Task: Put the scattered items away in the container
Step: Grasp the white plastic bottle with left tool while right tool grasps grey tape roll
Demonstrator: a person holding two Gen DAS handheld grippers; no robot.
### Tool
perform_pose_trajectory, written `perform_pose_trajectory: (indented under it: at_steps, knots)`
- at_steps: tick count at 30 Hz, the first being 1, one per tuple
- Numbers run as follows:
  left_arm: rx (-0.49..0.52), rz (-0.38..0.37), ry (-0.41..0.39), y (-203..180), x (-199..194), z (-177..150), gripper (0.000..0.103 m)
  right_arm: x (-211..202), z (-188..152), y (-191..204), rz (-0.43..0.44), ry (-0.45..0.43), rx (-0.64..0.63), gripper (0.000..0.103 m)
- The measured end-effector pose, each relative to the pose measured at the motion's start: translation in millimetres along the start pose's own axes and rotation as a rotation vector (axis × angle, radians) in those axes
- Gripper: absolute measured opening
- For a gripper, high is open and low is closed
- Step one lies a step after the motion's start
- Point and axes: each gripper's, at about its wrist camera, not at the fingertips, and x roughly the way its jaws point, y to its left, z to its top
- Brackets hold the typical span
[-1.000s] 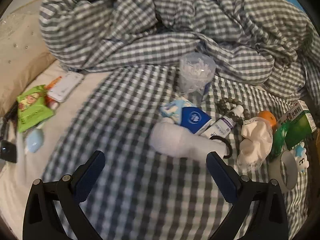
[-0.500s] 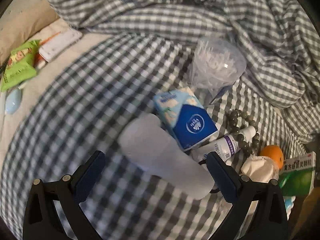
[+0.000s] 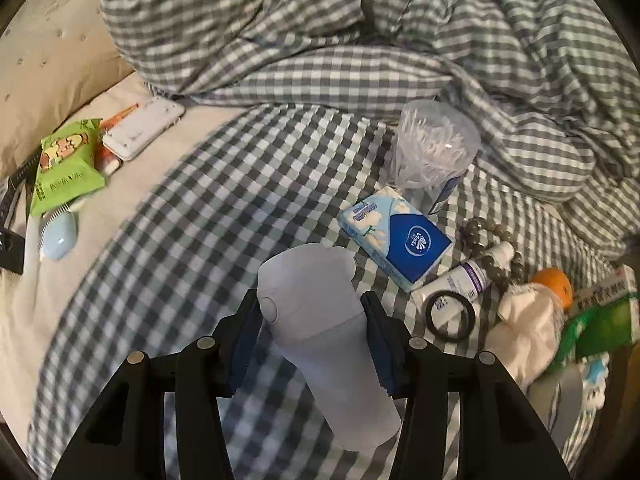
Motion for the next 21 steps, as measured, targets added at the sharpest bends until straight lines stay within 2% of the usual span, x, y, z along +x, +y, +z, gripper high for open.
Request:
perform_pose_trajectory:
  at_steps: [3, 5, 7, 11, 17, 18, 20, 21]
  knots:
    - [0.035, -0.022, -0.026, 10.7, -16.3, -2.3, 0.051, 19.4, 1.7, 9.4, -0.007, 0.04, -0.047, 0.103]
    - [0.069, -0.019, -0.059, 14.1, -29.9, -2.8, 0.051, 27.0, 2.5, 14.7, -0.003, 0.034, -0.082, 0.102]
    - [0.109, -0.006, -0.101, 15.2, -46.8, -5.5, 0.051, 36.2, 4.0, 19.9, -0.002, 0.025, -0.115, 0.102]
    - [0.167, 0.038, -0.19, 21.3, -80.6, -14.5, 0.051, 55.9, 5.3, 24.5, -0.002, 0.062, -0.14, 0.102]
    - [0.144, 0.021, -0.224, 37.4, -115.2, -23.4, 0.051, 96.2, 0.1, 30.1, -0.025, 0.179, -0.145, 0.1]
    - [0.139, 0.017, -0.226, 38.9, -118.5, -25.4, 0.051, 102.2, -1.9, 30.8, -0.028, 0.191, -0.142, 0.095]
    - [0.138, 0.014, -0.23, 40.4, -124.8, -30.0, 0.051, 112.7, -6.6, 31.3, -0.011, 0.228, -0.132, 0.067]
    - [0.14, 0.014, -0.231, 40.3, -127.3, -31.7, 0.051, 115.4, -7.8, 30.0, 0.007, 0.24, -0.118, 0.032]
